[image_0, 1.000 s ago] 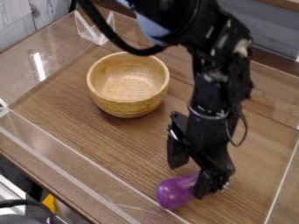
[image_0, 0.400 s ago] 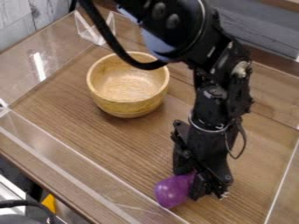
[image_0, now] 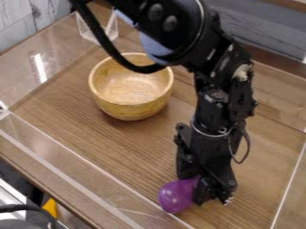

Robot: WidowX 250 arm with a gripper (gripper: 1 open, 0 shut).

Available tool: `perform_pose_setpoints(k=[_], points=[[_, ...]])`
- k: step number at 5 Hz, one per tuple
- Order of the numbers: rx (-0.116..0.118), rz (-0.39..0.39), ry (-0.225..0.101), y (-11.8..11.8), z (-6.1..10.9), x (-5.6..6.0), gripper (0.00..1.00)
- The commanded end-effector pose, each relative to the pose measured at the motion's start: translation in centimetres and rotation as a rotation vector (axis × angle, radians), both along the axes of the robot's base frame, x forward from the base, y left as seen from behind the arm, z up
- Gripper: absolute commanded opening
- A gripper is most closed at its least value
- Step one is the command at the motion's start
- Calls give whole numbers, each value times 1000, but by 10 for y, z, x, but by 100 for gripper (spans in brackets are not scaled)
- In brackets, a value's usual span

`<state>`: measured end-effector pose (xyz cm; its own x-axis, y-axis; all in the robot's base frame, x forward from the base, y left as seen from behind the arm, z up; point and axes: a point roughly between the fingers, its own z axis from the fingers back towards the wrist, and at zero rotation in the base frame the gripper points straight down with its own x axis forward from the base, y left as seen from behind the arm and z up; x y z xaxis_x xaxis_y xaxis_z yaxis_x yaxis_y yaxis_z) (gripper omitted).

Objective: Put the purple eggplant in the brown bowl

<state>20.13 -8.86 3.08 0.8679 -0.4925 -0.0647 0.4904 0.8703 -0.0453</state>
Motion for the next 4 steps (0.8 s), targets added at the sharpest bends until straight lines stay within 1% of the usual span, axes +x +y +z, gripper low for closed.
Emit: perform_pose_setpoints(k=[1, 3, 4], points=[[-23, -8, -41, -3, 7, 2, 0], [-44, -6, -61, -3, 10, 2, 0], [-51, -5, -68, -3, 11, 2, 0]])
